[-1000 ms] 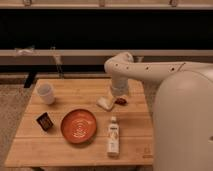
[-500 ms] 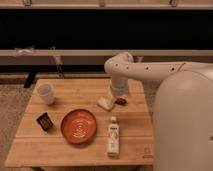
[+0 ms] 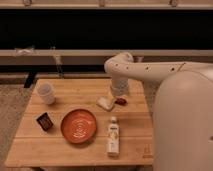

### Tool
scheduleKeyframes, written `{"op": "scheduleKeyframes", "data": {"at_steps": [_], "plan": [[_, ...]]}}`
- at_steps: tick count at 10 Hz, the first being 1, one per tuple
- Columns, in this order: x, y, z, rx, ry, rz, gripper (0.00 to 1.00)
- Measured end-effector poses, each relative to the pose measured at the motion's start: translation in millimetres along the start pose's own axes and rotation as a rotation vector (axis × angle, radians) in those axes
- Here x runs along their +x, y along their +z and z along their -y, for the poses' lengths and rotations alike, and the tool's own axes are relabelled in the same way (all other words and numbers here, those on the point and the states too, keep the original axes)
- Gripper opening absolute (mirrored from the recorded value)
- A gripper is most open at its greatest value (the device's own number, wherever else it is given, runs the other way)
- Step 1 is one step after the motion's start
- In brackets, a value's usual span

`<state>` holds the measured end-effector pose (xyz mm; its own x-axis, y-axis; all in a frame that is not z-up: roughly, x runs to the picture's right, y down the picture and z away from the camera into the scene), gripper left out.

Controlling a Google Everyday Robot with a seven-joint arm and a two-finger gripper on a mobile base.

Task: Place the white sponge in the ceramic bowl

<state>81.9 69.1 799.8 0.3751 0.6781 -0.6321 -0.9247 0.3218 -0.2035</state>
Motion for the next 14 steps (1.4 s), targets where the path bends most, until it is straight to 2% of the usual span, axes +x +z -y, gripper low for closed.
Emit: {"op": "scheduleKeyframes", "data": {"at_steps": [11,14], "plan": [[-0.5,1.0,-0.3,-0.003,-0.012,0.0,0.8],[-3.6,24.4,-39.3,-0.04,-0.09,-0.01,0.8]]}}
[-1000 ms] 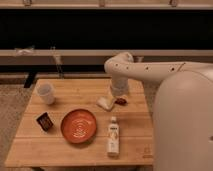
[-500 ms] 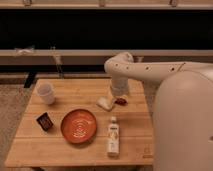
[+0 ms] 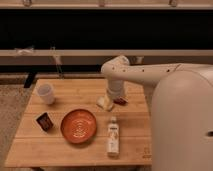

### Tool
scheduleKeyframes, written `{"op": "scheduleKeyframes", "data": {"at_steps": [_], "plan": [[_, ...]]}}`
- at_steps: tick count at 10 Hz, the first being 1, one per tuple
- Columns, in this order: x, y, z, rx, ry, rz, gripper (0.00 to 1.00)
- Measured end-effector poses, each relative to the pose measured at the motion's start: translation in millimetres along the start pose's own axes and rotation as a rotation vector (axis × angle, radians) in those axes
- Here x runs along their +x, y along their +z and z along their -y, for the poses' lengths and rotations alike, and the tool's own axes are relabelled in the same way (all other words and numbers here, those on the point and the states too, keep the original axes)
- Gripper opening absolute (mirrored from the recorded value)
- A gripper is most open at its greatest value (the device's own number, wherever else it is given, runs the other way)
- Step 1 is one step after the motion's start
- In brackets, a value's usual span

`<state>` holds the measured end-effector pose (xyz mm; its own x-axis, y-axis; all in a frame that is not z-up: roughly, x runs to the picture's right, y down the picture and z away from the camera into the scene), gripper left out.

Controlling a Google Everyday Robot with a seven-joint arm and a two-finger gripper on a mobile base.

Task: Place the white sponge in the ceramic bowl

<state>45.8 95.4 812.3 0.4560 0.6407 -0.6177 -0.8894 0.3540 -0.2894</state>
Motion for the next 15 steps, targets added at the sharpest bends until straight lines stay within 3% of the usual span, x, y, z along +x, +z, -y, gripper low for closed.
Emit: {"op": "scheduleKeyframes", "data": {"at_steps": [3,7,12,15], "plan": [[-14.4,28.3,-22.4,-0.019,-0.058,-0.018,0.8],[-24.5,43.7,-36.1,-0.029,-0.103,-0.052,0.8],[-41.0,66.4,-24.9,-0.04,-0.105,-0.084,0.8],[-51.4,70.1,-16.2,-0.04,-0.101,-0.076,0.8]]}}
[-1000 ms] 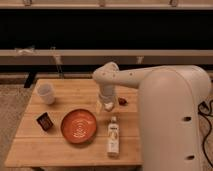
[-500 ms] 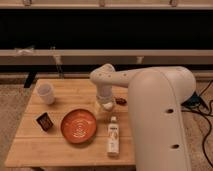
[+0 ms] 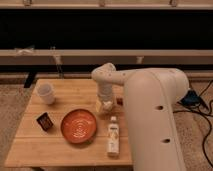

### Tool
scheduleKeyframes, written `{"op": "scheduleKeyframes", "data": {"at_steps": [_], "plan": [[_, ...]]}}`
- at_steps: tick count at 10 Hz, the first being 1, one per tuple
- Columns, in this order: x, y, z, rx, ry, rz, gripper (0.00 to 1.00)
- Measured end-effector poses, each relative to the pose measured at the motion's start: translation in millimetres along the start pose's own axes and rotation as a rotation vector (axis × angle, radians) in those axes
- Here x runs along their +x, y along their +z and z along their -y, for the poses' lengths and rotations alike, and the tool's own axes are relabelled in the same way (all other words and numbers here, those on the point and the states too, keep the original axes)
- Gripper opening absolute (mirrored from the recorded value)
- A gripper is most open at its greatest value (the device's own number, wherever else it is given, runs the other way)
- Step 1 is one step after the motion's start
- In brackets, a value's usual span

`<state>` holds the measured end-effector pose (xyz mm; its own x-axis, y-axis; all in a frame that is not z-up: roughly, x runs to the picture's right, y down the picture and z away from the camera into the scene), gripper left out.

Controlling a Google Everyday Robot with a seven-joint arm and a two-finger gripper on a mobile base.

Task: Place the white sponge in the ceramic bowl

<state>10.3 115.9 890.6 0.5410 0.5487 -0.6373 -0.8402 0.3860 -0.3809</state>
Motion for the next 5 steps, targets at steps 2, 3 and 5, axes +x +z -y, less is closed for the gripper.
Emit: {"op": "scheduleKeyframes", "data": {"at_steps": [2,3,5], "plan": [[-5.5,2.5,2.8,0.002,-0.007,0.004,0.8],[-8.9,4.6,3.0,0.002,-0.011,0.005,0.8],[-14.0,9.3,4.5,0.002,-0.017,0.01,0.8]]}}
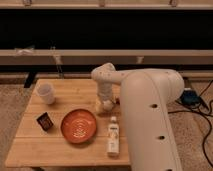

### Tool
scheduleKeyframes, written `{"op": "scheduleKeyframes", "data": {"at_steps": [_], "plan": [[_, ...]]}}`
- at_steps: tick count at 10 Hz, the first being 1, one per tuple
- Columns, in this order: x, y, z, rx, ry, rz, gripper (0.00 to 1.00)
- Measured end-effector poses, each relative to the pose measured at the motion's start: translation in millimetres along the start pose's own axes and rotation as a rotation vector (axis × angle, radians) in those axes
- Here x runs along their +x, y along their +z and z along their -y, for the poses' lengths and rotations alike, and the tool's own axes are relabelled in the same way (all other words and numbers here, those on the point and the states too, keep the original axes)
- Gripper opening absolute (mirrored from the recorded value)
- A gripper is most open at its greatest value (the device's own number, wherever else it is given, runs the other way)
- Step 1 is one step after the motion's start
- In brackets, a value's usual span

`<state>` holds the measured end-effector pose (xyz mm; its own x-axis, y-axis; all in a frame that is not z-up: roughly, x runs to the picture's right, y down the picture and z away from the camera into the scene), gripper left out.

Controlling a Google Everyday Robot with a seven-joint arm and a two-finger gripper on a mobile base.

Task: Place the white sponge in the ceramic bowl

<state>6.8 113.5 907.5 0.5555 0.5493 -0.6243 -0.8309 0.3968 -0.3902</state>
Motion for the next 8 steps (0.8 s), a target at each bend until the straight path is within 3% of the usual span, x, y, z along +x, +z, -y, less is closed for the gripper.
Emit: {"op": "scheduleKeyframes", "data": {"at_steps": [2,4,8], "plan": [[-5.8,2.2,2.4,0.005,-0.003,0.017,0.8],[-8.0,2.6,5.5,0.014,-0.004,0.023,0.7],[-10.2,0.8,1.7,0.031,-0.027,0.015,0.26]]}}
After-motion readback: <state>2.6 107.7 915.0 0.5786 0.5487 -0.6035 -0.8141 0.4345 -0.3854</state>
